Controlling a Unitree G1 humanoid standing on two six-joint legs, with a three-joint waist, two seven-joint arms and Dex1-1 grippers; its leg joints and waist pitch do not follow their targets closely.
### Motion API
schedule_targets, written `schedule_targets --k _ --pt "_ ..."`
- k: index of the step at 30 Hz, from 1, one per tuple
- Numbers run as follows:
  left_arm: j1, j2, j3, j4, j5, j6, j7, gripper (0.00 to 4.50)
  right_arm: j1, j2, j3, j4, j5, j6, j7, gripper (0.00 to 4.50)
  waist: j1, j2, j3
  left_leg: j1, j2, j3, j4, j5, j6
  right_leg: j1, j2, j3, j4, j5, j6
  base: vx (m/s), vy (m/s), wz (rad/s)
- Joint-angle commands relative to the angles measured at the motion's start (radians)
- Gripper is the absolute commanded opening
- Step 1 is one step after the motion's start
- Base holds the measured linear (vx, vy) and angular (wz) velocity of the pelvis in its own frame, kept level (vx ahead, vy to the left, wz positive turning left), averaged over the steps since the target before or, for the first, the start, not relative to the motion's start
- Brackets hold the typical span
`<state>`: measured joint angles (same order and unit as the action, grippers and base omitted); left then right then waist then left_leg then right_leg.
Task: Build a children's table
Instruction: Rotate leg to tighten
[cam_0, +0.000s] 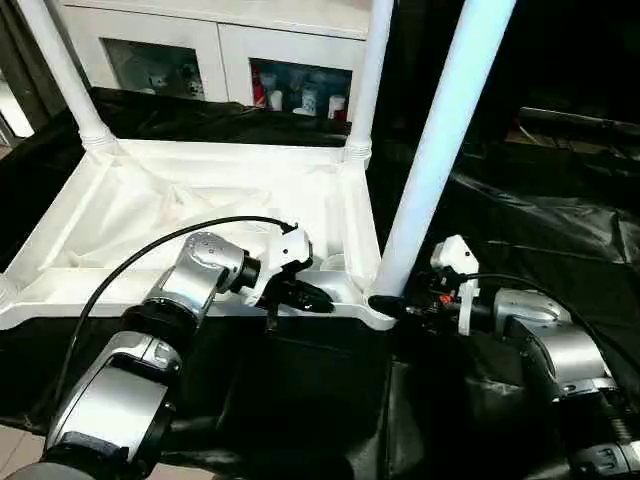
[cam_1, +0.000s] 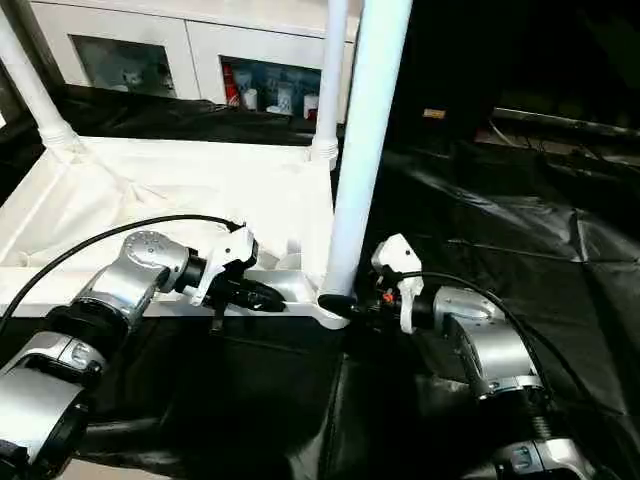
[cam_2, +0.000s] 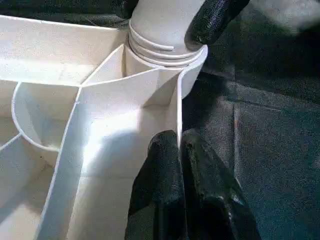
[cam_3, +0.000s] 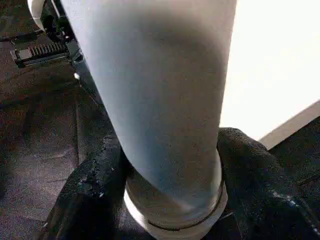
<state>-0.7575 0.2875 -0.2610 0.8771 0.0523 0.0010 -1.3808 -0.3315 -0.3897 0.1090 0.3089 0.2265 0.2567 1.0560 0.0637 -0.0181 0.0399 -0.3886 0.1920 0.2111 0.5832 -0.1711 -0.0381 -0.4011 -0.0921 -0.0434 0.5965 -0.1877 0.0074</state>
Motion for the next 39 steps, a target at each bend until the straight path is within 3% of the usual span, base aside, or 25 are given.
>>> schedule_targets --k 1,4,7,9,13,18,21,22,23,28,32,34,38,39 --pt "-0.009 -0.018 0.001 -0.009 -0.008 -0.01 0.034 0.0 0.024 0.011 0.034 -0.015 0.011 0.015 0.026 2.39 0.003 -0.005 -0.058 0.028 0.046 -0.019 -0.065 -0.195 0.055 0.042 -0.054 0.032 -0.055 -0.08 -0.274 0.0 0.0 0.0" --pt "-0.012 -0.028 0.006 0.001 0.001 -0.021 0.082 0.0 0.035 0.023 0.024 -0.019 0.018 0.019 0.006 2.38 0.007 -0.005 -0.057 0.029 0.047 -0.019 -0.065 -0.205 0.056 0.041 -0.055 0.032 -0.058 -0.1 -0.271 0.0 0.0 0.0" --pt "-0.021 -0.075 0.021 0.028 0.022 -0.005 0.225 0.0 0.034 0.106 -0.023 0.038 -0.02 0.013 -0.2 2.38 0.0 -0.009 -0.051 0.032 0.046 -0.022 -0.072 -0.272 0.025 0.032 -0.057 0.033 -0.07 -0.208 -0.251 0.0 0.0 0.0" --pt "-0.025 -0.097 0.023 0.037 0.03 0.006 0.278 0.0 0.034 0.144 -0.04 0.054 -0.028 0.0 -0.274 2.38 -0.006 -0.009 -0.049 0.033 0.045 -0.028 -0.077 -0.317 -0.005 0.032 -0.06 0.033 -0.081 -0.317 -0.21 0.0 0.0 0.0" --pt "-0.031 -0.172 0.024 0.052 0.044 0.035 0.403 0.0 0.031 0.254 -0.079 0.073 -0.042 0.021 -0.468 2.36 -0.017 -0.009 -0.047 0.038 0.044 -0.033 -0.083 -0.373 -0.035 0.02 -0.059 0.034 -0.092 -0.399 -0.17 0.0 0.0 0.0" --pt "-0.023 -0.288 0.0 0.04 0.056 0.075 0.501 0.0 -0.024 0.382 -0.135 0.161 -0.07 0.026 -0.738 2.36 -0.03 -0.012 -0.044 0.039 0.04 -0.037 -0.085 -0.419 -0.04 0.014 -0.059 0.033 -0.104 -0.462 -0.138 0.0 0.0 0.0" --pt "-0.012 -0.312 -0.017 0.017 0.06 0.083 0.489 0.0 -0.038 0.388 -0.095 0.17 -0.11 -0.004 -0.745 2.36 -0.034 -0.01 -0.044 0.04 0.039 -0.038 -0.084 -0.433 -0.036 0.01 -0.058 0.033 -0.11 -0.476 -0.125 0.0 0.0 0.0" --pt "-0.012 -0.314 -0.018 0.018 0.062 0.083 0.489 0.0 -0.04 0.386 -0.087 0.169 -0.123 -0.013 -0.739 2.36 -0.034 -0.01 -0.044 0.04 0.039 -0.038 -0.084 -0.433 -0.036 0.01 -0.058 0.033 -0.11 -0.476 -0.125 0.0 0.0 0.0" --pt "-0.014 -0.307 -0.019 0.019 0.063 0.082 0.481 0.0 -0.039 0.375 -0.072 0.162 -0.134 -0.031 -0.705 2.71 -0.034 -0.011 -0.044 0.035 0.038 -0.038 -0.085 -0.422 -0.03 0.013 -0.058 0.034 -0.109 -0.469 -0.119 0.0 0.0 0.0" --pt "-0.019 -0.29 -0.016 0.026 0.068 0.079 0.476 0.0 -0.04 0.361 -0.074 0.154 -0.133 -0.04 -0.675 3.09 -0.034 -0.008 -0.044 0.036 0.04 -0.038 -0.087 -0.426 -0.025 0.013 -0.056 0.034 -0.108 -0.442 -0.127 0.0 0.0 0.0" --pt "-0.026 -0.214 -0.013 0.021 0.067 0.059 0.387 0.0 -0.025 0.237 -0.025 0.089 -0.106 -0.048 -0.447 3.21 -0.031 -0.012 -0.046 0.028 0.04 -0.036 -0.086 -0.395 -0.006 0.024 -0.056 0.035 -0.102 -0.383 -0.139 0.0 0.0 0.0" --pt "-0.026 -0.206 -0.013 0.019 0.064 0.055 0.374 0.0 -0.021 0.222 -0.019 0.08 -0.102 -0.046 -0.416 3.21 -0.028 -0.013 -0.05 0.025 0.04 -0.032 -0.082 -0.351 0.012 0.028 -0.058 0.037 -0.097 -0.325 -0.152 0.0 0.0 0.0" --pt "-0.003 -0.135 -0.012 -0.027 0.014 0.013 0.183 0.0 0.008 0.125 -0.007 0.012 -0.047 -0.013 -0.209 3.21 -0.024 -0.013 -0.054 0.021 0.041 -0.029 -0.076 -0.28 0.046 0.038 -0.057 0.035 -0.082 -0.211 -0.199 0.0 0.0 0.0" --pt "0.002 -0.126 -0.013 -0.038 0.005 0.011 0.153 0.0 0.012 0.111 -0.003 0.004 -0.043 -0.011 -0.184 3.21 -0.023 -0.011 -0.057 0.019 0.043 -0.027 -0.071 -0.234 0.067 0.041 -0.057 0.035 -0.072 -0.133 -0.226 0.052 -0.021 -0.01"
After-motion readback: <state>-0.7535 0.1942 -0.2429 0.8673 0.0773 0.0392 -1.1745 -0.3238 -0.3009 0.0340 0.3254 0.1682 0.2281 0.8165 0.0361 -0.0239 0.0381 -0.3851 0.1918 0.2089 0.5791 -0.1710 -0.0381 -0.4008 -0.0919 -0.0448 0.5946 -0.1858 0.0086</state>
